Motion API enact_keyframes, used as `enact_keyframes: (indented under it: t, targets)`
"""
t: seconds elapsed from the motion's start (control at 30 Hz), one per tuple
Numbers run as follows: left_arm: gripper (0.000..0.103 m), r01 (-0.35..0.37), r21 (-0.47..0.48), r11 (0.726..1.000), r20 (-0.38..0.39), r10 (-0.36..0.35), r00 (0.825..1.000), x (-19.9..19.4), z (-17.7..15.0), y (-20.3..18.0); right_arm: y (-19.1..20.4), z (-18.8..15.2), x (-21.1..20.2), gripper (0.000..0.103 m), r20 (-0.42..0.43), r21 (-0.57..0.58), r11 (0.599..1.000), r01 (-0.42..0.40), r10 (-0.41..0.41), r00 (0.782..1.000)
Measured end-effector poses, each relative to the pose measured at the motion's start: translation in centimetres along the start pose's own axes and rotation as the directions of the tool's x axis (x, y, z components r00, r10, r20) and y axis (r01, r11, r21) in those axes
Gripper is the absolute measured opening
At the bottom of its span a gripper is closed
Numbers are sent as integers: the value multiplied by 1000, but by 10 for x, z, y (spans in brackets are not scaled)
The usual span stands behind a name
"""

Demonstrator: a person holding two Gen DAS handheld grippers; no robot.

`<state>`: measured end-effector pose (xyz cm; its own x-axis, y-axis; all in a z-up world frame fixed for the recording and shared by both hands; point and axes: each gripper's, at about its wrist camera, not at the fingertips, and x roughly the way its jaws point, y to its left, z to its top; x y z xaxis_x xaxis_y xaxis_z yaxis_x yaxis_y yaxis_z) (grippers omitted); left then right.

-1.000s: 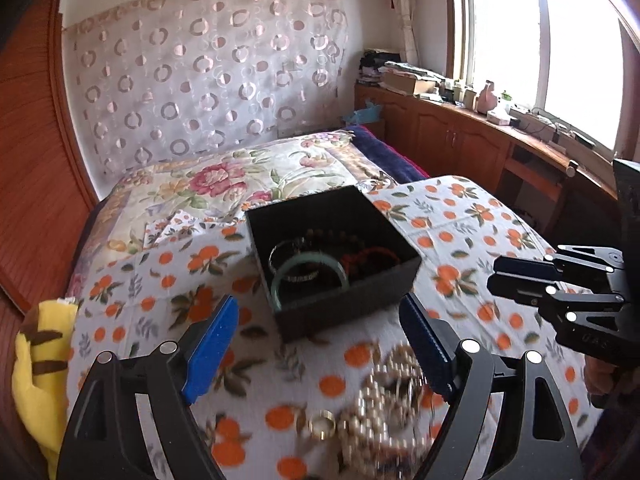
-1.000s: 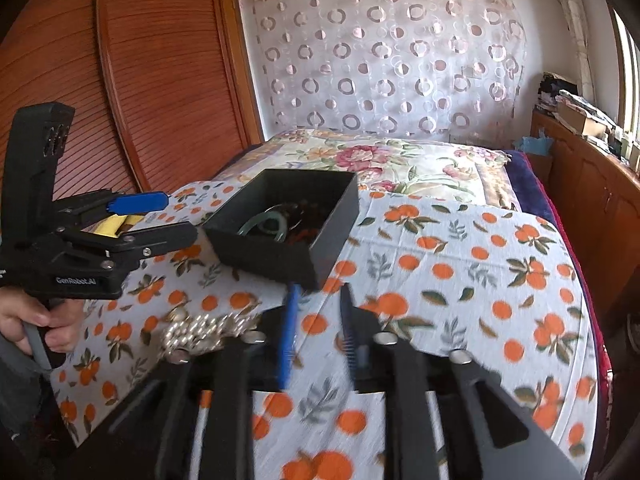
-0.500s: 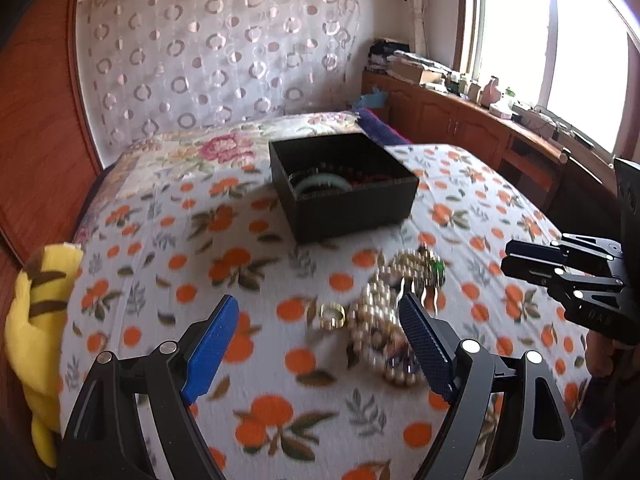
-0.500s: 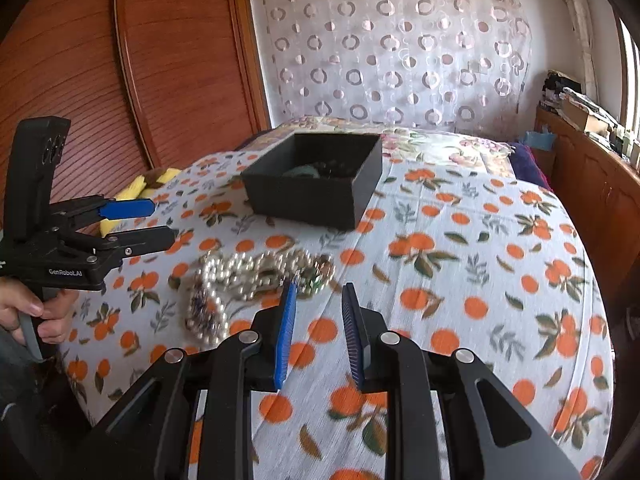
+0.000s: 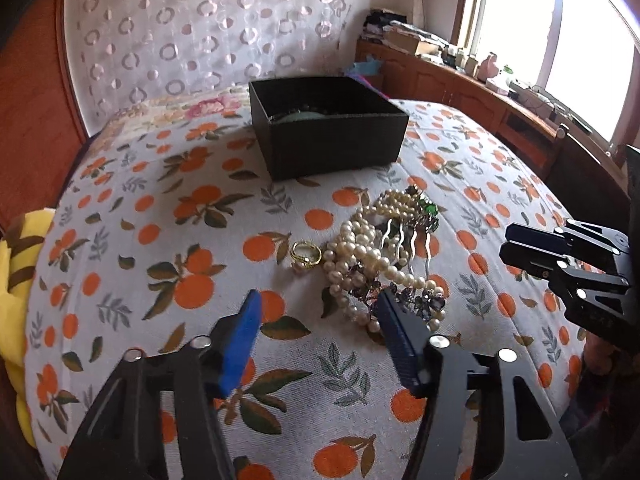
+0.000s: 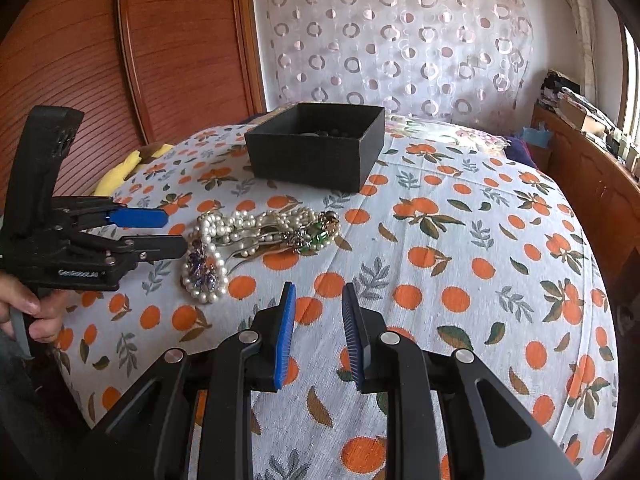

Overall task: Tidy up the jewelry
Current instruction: 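Move both tools back toward the pearl strands and hair comb, then grasp the pearl necklace with the left tool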

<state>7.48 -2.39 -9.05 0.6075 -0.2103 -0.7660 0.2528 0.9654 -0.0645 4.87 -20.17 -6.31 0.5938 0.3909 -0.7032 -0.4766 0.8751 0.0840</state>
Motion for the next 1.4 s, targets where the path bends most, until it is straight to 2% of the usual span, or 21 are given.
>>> enact_keyframes:
  t: [0.4,0.6,0.87,1.03,1.27,1.4]
  targets:
    - [50,-47,12,999,-10,47,999,5,2,1,4,-3,0,26,1,-11,1000,2,-2,1000]
    - [40,-112,24,993,-30,113,993,10,1,9,5,-3,0,26,2,-7,1000,-1,1,1000]
    - [40,-83,1,997,-16,83,996,8,3,10,4,-3,0,26,4,-7,1000,-2,2,1000]
    - [40,-23,-24,999,-7,23,1000,4,4,7,4,-3,0,26,4,-9,1000,-1,1,1000]
    - [37,-18,-12,1000,-25,18,1000,15,11,4,4,-4,0,26,4,-8,1000,-1,1,1000]
    - [34,-60,18,998,-24,60,998,21,15,-1,5,-3,-1,26,7,-9,1000,-2,2,1000]
